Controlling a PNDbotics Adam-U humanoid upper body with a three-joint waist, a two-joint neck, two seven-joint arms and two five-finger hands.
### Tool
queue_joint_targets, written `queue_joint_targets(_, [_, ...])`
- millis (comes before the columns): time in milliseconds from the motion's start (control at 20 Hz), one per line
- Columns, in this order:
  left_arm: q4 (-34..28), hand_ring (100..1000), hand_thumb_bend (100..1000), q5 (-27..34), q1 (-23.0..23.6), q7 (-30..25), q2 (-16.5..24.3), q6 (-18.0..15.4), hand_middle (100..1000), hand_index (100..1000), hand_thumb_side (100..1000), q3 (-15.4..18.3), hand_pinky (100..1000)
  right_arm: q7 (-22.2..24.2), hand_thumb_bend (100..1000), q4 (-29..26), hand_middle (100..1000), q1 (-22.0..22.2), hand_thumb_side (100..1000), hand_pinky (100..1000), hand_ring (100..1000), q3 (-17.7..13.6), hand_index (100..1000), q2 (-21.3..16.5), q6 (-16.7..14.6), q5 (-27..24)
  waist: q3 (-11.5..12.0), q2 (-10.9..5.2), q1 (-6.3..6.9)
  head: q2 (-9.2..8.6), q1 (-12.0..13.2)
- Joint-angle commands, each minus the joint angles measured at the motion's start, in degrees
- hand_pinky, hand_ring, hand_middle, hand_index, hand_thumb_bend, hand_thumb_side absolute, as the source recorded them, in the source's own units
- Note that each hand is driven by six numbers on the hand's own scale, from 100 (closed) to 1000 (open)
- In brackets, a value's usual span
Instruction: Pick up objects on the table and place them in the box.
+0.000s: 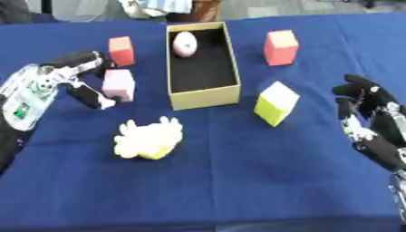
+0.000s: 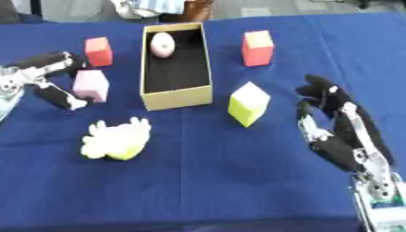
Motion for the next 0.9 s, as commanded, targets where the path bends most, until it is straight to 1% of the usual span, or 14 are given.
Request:
queue_joint_targets(50, [-4.8, 621, 228, 1.6, -2.0, 0.3, 2.8, 0.9, 485, 625, 150, 1.2, 724, 0.1, 100, -0.5, 719, -0.4, 463, 819, 832, -0.3, 902, -0.8, 0.0, 0.0, 0.0, -1.64, 0.94, 0.29, -0.1])
queue_joint_targets(250, [-6.0, 624, 233, 1.7, -5.5, -0.2, 1.3, 1.9, 492, 635, 153, -0.3, 725, 0.3, 100, -0.4, 719, -0.3, 462, 819, 832, -0.1, 902, -0.8, -0.1, -0.1, -0.1, -1.85, 0.97, 0.29, -0.1])
queue_joint_targets(550, [-2.5, 627, 246, -0.5, -11.0, -1.0, -4.1, 1.8, 503, 648, 177, -3.2, 725, 0.5, 100, -0.3, 719, 0.0, 461, 819, 832, 0.0, 902, -0.8, -0.1, -0.1, -0.5, -2.17, 0.81, 0.29, -0.1])
queue_joint_targets(700, [-0.7, 632, 250, -1.7, -12.6, -1.7, -6.4, 1.1, 515, 660, 186, -4.6, 727, 0.6, 100, -0.2, 719, 0.0, 461, 819, 832, 0.1, 902, -0.7, -0.1, -0.2, -0.7, -2.24, 0.76, 0.29, -0.1])
queue_joint_targets(900, [1.3, 633, 248, -3.0, -13.1, -2.6, -8.3, 0.1, 531, 674, 195, -6.1, 727, 0.7, 100, -0.2, 719, 0.1, 460, 819, 832, 0.1, 902, -0.7, -0.1, -0.2, -0.8, -2.27, 0.66, 0.29, 0.0])
